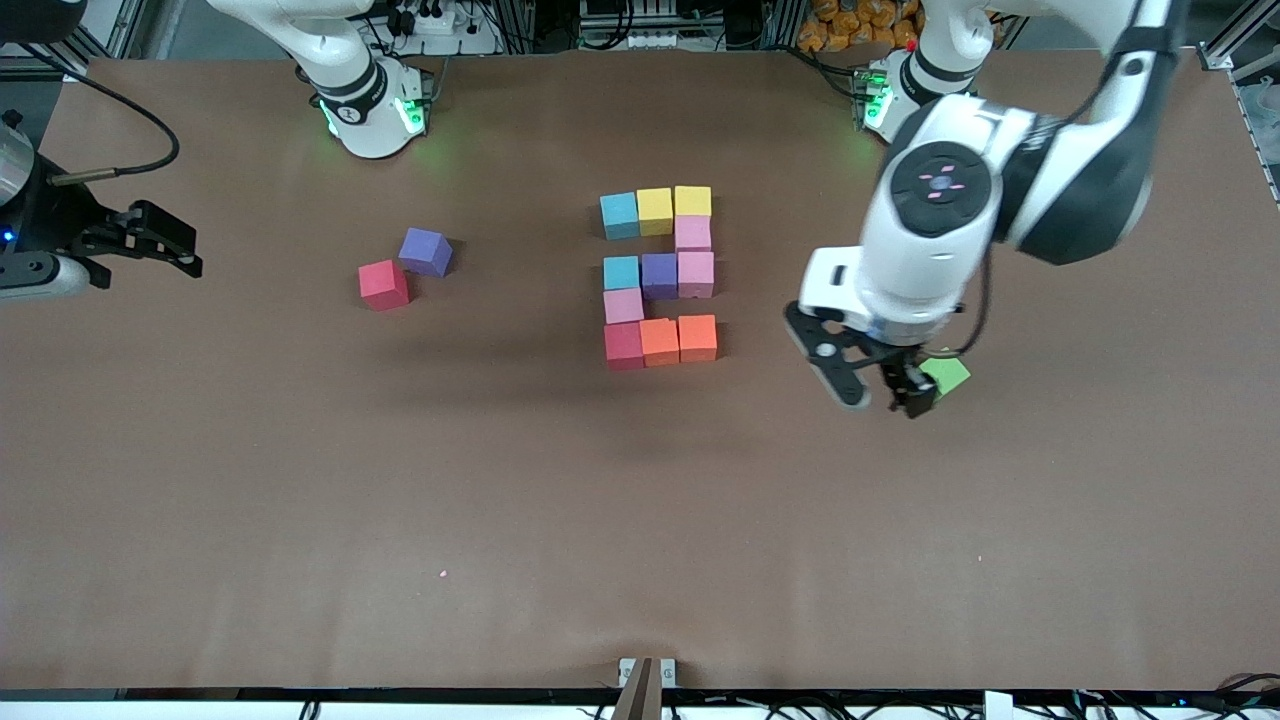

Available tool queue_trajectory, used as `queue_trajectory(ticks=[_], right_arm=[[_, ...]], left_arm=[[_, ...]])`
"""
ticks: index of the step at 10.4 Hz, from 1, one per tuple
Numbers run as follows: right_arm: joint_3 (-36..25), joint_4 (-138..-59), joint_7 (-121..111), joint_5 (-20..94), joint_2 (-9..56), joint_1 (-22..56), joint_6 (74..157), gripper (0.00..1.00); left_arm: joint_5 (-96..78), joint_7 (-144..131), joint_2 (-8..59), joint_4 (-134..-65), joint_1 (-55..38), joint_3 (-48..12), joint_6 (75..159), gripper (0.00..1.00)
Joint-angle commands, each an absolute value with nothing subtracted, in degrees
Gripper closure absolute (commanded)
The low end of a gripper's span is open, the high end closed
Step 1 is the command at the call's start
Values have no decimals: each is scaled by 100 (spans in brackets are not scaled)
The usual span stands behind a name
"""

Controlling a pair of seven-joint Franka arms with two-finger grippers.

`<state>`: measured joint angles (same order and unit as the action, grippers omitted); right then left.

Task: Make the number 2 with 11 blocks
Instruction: 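Open the left gripper and lift it away from the cubes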

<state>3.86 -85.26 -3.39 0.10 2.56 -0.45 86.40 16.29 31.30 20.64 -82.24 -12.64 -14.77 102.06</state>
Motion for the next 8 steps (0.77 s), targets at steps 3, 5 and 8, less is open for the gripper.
queue_trajectory(ticks=[3,5,8], right_arm=[[360,-8788,-422,70,-61,-88,8604,0],[352,-8824,-413,27,-88,-97,8596,0],[352,-8816,-422,18,-88,-97,8596,0]], left_arm=[[1529,2358,1960,-8025,-1020,-1503,10116,0],[1521,2312,1934,-8016,-871,-1503,10291,0],[1134,2312,1934,-8016,-387,-1547,10512,0]])
